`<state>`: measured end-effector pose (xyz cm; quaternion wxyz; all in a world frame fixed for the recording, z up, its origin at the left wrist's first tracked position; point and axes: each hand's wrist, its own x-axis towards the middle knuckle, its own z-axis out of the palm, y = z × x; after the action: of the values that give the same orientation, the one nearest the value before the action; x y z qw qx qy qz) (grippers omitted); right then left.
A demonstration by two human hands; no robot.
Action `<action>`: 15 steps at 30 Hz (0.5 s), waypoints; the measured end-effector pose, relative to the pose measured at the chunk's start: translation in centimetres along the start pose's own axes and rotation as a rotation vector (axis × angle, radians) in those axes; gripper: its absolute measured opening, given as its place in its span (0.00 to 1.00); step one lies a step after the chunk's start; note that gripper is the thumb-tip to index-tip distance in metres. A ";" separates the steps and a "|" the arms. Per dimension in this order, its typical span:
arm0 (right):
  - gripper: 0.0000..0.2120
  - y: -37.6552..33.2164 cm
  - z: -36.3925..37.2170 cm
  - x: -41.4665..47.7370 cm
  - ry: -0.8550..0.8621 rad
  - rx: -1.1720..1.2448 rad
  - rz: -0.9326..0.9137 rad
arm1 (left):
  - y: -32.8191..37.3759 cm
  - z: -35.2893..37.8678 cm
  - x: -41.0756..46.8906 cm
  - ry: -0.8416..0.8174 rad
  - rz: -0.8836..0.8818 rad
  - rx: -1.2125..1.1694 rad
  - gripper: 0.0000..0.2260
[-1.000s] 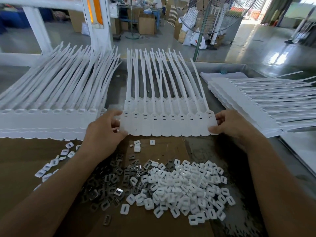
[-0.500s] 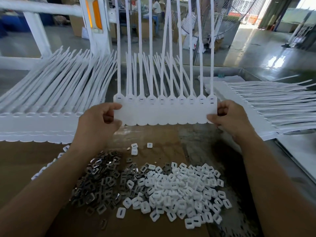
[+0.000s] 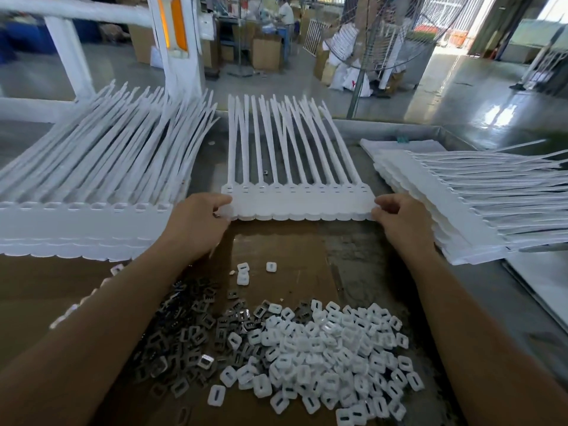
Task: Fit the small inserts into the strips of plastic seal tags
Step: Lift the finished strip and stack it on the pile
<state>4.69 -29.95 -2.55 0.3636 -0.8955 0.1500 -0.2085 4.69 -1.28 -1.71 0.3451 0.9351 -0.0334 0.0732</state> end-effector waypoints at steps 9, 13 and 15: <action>0.11 -0.1 -0.2 -0.6 0.022 -0.066 -0.029 | 0.2 -2.1 -0.8 0.030 0.022 -0.054 0.16; 0.09 -0.2 0.2 -1.0 0.007 -0.087 -0.062 | -0.3 -2.9 -2.1 0.034 0.043 -0.162 0.14; 0.09 -0.1 0.0 -1.2 0.010 -0.081 -0.073 | -0.7 -3.0 -2.7 0.031 -0.041 -0.302 0.13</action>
<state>3.65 -29.40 -2.81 0.3185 -0.9133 0.1273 -0.2197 1.76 1.20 -0.32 0.4836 0.8719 -0.0197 0.0746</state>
